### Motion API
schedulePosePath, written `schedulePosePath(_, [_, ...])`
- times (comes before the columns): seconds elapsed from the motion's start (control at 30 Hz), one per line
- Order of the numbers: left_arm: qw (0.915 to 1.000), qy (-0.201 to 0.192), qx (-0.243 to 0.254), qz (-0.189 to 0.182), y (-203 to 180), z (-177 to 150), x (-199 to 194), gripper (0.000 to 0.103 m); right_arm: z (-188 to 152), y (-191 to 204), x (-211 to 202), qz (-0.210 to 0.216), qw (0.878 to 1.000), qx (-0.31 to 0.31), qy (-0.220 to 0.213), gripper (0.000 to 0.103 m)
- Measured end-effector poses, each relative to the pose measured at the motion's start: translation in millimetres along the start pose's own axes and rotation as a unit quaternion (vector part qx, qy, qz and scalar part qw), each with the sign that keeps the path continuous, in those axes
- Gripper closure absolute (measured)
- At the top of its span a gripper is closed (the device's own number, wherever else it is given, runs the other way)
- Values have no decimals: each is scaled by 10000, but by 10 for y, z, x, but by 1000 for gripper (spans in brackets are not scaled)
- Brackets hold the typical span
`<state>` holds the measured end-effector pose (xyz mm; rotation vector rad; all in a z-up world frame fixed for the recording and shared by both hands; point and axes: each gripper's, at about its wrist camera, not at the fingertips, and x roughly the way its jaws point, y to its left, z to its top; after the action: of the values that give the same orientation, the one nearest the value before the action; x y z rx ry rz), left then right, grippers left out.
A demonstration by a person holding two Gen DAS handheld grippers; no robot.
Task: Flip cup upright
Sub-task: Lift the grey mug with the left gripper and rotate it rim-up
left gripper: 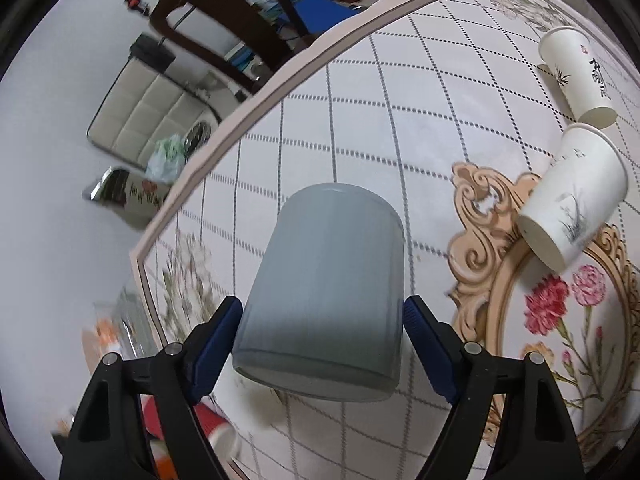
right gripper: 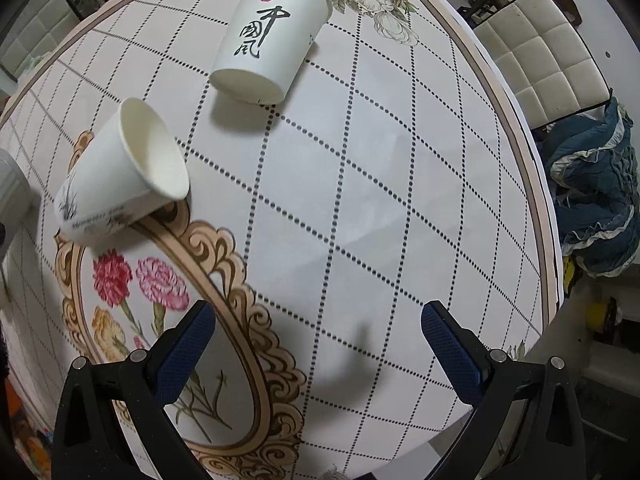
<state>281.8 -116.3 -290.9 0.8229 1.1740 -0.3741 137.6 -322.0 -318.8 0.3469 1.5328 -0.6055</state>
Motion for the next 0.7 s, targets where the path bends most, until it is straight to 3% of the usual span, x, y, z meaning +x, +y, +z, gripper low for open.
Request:
schedulePosePath(0.17, [9986,356,-333,-187,-64,-226,10,23,-124,-48,-56,74,9998,-181,-50,0])
schedulePosePath(0.37, [9970,738,-175,-167,-245,-272,244,23,-229,-299,-47,149,9998,-73,-122,0])
schedulePosePath(0.47, [9974,722,-28,73,-290,-275,303,23,-266,-345,-32,157,9998,-23,-139,0])
schedulePosePath(0.7, [9958,917,-14,-16,-205,-158,446,22,-271,-337,-10,175,9998,82,-59,0])
